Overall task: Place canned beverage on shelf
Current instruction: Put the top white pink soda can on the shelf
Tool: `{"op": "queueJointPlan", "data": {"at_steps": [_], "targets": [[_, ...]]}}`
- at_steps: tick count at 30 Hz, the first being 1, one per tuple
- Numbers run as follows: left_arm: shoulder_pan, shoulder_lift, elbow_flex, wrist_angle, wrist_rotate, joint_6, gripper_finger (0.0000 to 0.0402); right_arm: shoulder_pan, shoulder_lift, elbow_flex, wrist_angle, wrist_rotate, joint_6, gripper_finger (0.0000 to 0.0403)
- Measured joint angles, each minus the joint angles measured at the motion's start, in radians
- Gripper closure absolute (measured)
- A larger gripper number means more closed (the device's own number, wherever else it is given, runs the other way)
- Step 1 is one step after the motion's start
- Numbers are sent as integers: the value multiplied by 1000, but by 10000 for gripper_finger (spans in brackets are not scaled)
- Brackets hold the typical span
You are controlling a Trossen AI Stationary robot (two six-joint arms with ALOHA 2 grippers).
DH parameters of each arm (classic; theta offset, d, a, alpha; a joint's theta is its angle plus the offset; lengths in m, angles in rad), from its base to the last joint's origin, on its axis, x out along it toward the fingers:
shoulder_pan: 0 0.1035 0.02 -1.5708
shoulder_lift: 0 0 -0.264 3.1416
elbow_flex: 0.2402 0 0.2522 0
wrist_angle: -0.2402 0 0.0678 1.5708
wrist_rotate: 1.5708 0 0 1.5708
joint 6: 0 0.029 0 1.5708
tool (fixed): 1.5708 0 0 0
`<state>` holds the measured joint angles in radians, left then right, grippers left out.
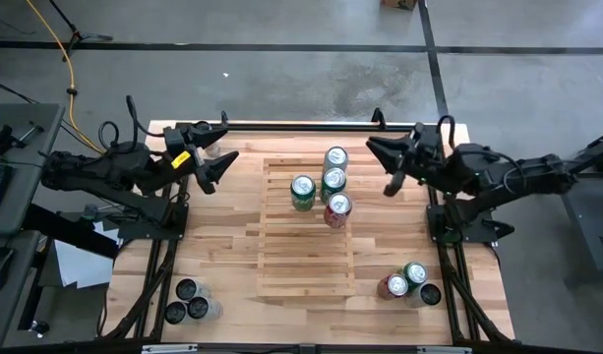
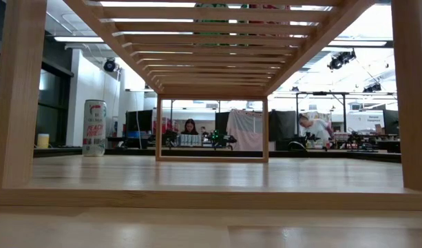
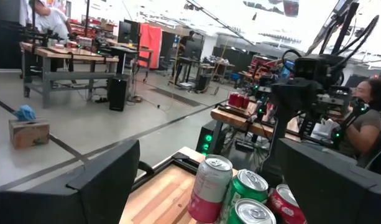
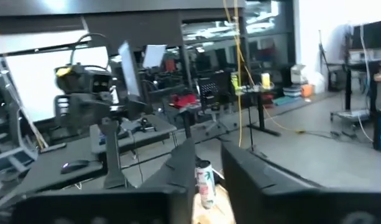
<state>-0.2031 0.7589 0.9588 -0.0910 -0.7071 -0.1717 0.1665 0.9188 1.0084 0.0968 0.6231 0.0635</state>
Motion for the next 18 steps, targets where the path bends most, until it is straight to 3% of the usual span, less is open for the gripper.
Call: {"op": "queueJointPlan", "data": {"at_steps": [11,14,18], "targets": [[0,0,0,-3,-18,-26,33,-45,2,0,-67,-3,166,129],[9,5,0,-3,-83,-72,33,-45,2,0,-99,-3,166,89],[80,19,0,-83,-263,-216,33,-50,2,-1,-128,-3,168,61]]}}
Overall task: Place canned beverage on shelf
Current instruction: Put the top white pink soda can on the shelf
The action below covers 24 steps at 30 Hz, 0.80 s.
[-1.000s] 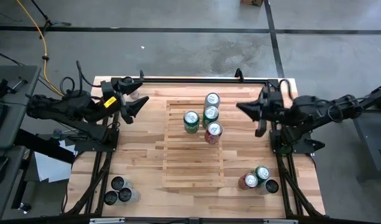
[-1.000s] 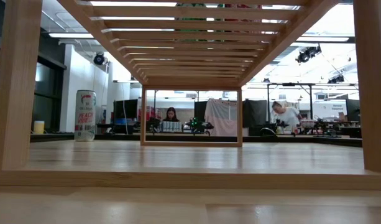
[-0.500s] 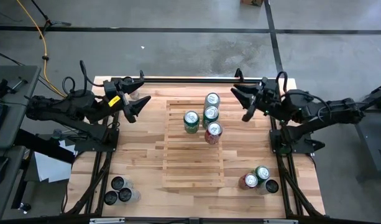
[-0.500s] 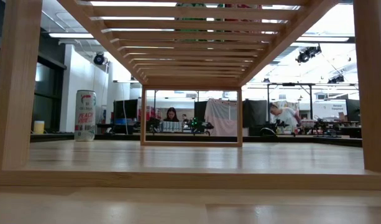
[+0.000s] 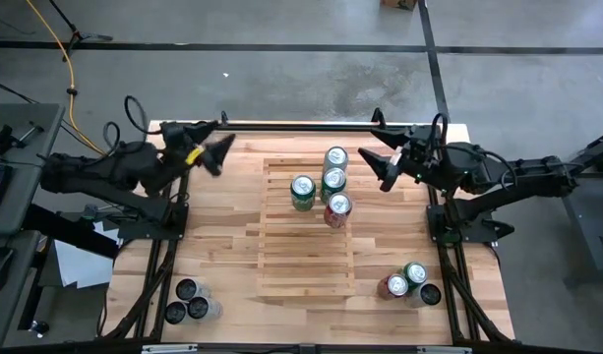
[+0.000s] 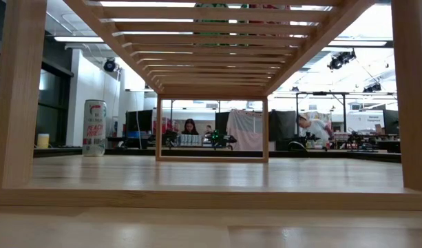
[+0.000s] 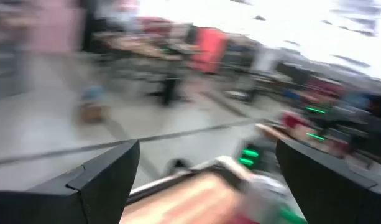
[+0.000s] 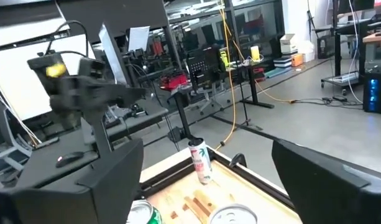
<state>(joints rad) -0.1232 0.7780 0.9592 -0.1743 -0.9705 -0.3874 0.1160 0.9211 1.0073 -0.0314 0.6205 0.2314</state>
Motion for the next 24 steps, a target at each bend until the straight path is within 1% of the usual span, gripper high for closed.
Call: {"op": "queueJointPlan", "data": {"at_steps": [2,4,5,7,9,10,13,15,21,24], "targets": [[81,0,14,-136,-30,-117,33,-5,0,0,-6,0,0,56],[190,2,42,-344,-10,-268,33,-14,0,0,-7,0,1,54],[251,10,53,-440,16,-336,33,-18,0,0,-7,0,5,54],[384,25,59,-617,100,-447,33,-31,0,0,-7,0,22,54],[518,46,49,-739,203,-503,33,-43,2,0,-6,-2,43,54],[575,60,43,-772,249,-511,33,-48,3,0,-9,-6,53,54],[706,103,25,-794,335,-492,33,-60,10,0,-13,-27,76,54],[761,144,24,-791,345,-459,33,-63,16,0,-15,-29,84,54],[860,277,23,-747,343,-379,33,-64,37,0,-20,-31,86,54],[887,338,23,-741,341,-375,33,-64,47,0,-14,-50,91,54]]}}
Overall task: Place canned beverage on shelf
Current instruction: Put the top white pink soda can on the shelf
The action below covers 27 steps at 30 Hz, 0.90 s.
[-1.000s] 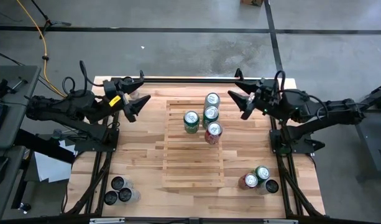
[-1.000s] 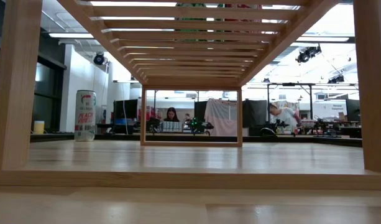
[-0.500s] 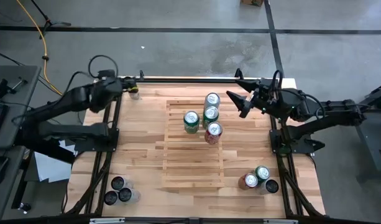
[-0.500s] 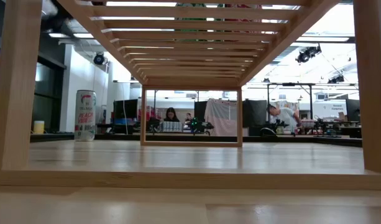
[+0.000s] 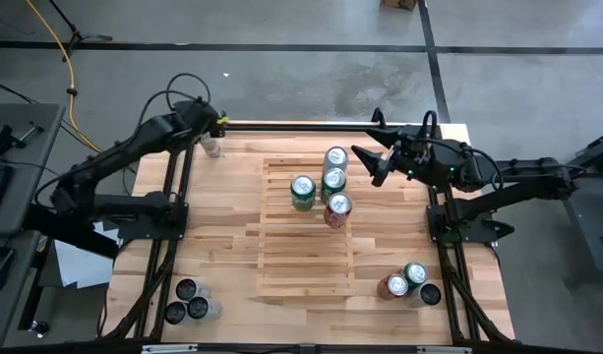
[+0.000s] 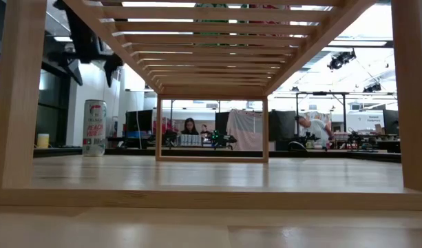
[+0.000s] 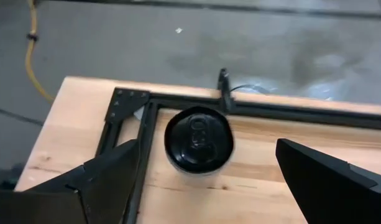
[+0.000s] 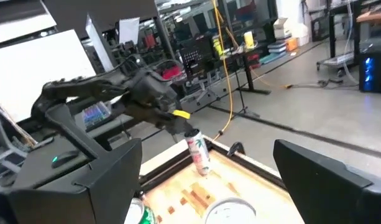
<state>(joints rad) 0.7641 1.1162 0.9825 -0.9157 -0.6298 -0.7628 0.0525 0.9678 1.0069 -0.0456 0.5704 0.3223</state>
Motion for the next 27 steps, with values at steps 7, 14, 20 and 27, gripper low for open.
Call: {"op": "queueJointPlan", "data": {"at_steps": [7,14,20,27], "targets": [[45,89,0,4,-3,-56,33,0,19,0,-5,-31,73,54],[69,127,0,37,2,-73,33,0,28,0,-19,-52,97,54],[81,152,0,56,10,-73,33,0,28,0,-18,-60,97,54],[81,176,0,57,14,-113,33,0,28,0,-18,-74,100,54]]}}
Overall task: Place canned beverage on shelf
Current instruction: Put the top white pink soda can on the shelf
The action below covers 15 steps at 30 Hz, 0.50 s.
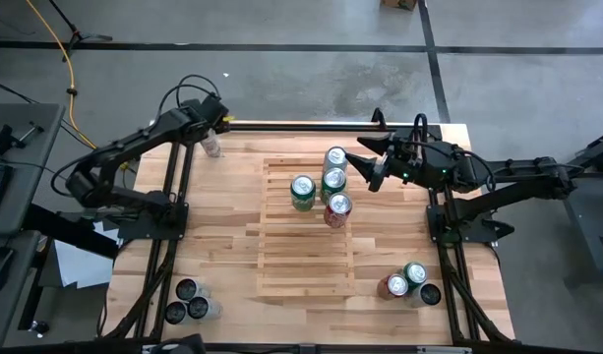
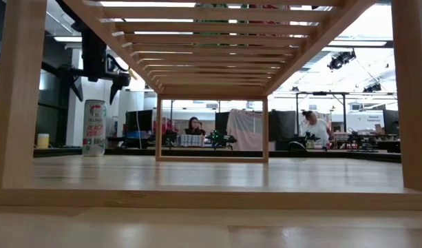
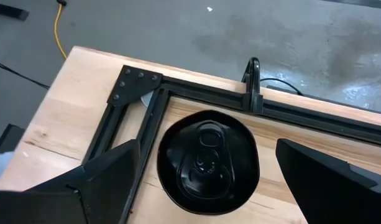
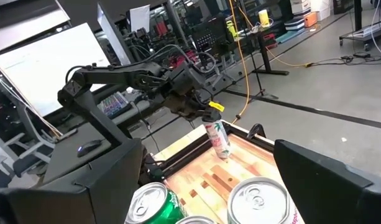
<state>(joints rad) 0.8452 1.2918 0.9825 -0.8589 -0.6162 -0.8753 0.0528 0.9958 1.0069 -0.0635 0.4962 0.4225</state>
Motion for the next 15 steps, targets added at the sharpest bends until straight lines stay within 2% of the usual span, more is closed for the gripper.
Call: {"op": "queueJointPlan", "data": {"at_steps": [7,15], "targets": [[0,55,0,0,54,-78,33,0,0,0,0,0,7,54],[0,87,0,2,55,-83,33,0,0,0,0,-5,7,54]]}}
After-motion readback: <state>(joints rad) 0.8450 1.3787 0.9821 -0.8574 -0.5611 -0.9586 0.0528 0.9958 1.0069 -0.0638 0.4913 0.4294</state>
